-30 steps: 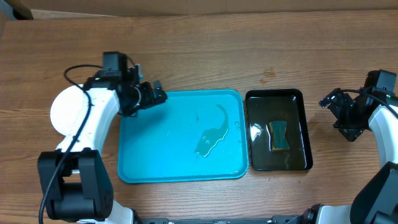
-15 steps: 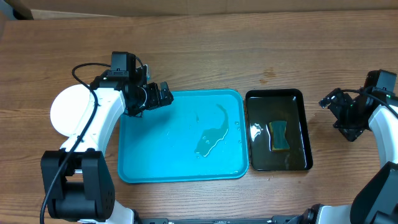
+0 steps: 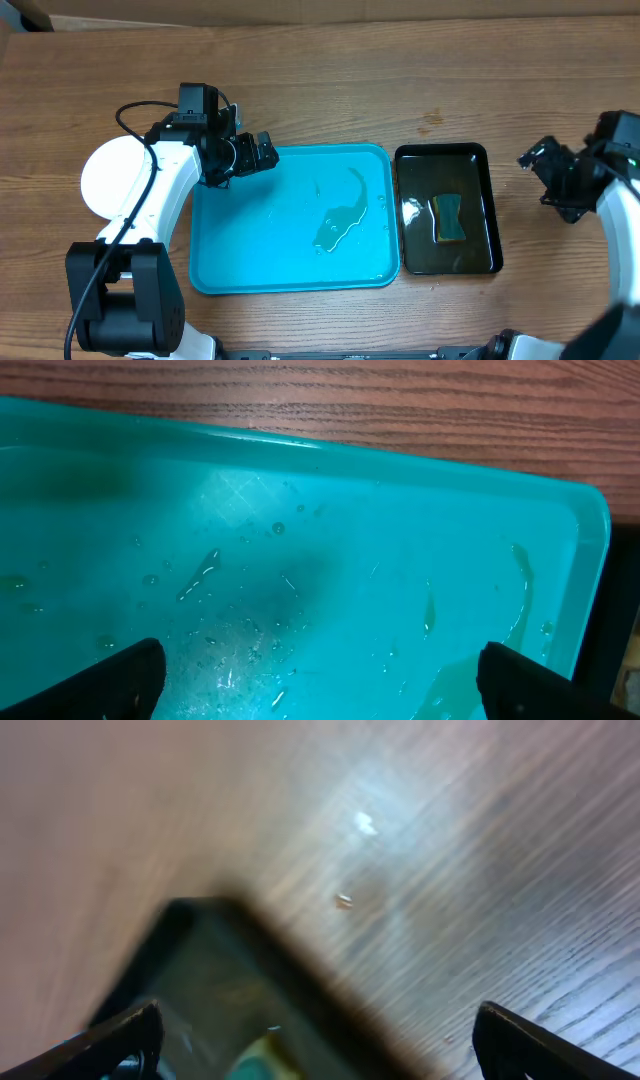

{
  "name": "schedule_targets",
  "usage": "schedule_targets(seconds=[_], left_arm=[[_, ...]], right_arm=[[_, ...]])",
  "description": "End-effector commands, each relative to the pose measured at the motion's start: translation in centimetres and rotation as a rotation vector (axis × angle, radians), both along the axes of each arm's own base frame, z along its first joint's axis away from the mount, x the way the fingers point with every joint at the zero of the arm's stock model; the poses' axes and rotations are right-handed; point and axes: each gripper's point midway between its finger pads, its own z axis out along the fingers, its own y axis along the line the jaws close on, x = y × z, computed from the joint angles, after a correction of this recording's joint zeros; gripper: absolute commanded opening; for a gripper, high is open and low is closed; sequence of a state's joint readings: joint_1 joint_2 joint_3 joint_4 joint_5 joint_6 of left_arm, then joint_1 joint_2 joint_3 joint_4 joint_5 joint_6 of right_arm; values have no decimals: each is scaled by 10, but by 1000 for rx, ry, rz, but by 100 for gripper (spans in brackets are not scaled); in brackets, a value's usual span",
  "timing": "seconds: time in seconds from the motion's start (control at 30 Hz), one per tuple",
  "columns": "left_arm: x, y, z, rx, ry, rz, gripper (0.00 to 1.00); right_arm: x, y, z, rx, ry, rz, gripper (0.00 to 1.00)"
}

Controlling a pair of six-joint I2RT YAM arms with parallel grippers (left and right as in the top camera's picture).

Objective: Clean dirty plates on tray and stack at the side

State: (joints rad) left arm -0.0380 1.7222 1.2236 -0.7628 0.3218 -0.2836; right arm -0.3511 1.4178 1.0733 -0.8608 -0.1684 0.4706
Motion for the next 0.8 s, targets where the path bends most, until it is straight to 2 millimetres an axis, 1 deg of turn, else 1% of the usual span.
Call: schedule_targets(seconds=[0.0,0.03,0.1,0.17,0.27,0.3,0.33,0.43,0.5,0.6,0.67,0.77], left_arm=[[0,-2,10,-2,-33,-24,100],[1,-2,10,-2,-33,-24,100],[0,-2,10,-2,-33,-24,100],[0,-2,10,-2,-33,-24,100],[0,-2,10,-2,-33,-24,100],[0,-2,10,-2,-33,-24,100],[0,-2,10,-2,-33,-24,100],[0,-2,10,-2,-33,-24,100],[0,-2,10,-2,-33,-24,100],[0,-2,10,-2,-33,-24,100],[0,-2,10,-2,-33,-24,100],[0,-2,10,-2,-33,-24,100]], right_arm=[[1,15,58,-62,-177,43,100],[-1,21,70,-72,-212,58,100],[-7,41,99,-94,-308,114,100],[-16,68,125,-104,-399,192,100],[-37,112,158,-104,-522,332,100],[-44,122,167,-115,-563,362,100],[-51,127,180,-148,-614,375,100],[-78,134,209,-196,-739,393,100],[-97,132,227,-206,-829,387,100],[-114,118,250,-241,-961,316,100],[-121,108,262,-274,-1050,265,100],[-129,100,279,-356,-1206,240,100]])
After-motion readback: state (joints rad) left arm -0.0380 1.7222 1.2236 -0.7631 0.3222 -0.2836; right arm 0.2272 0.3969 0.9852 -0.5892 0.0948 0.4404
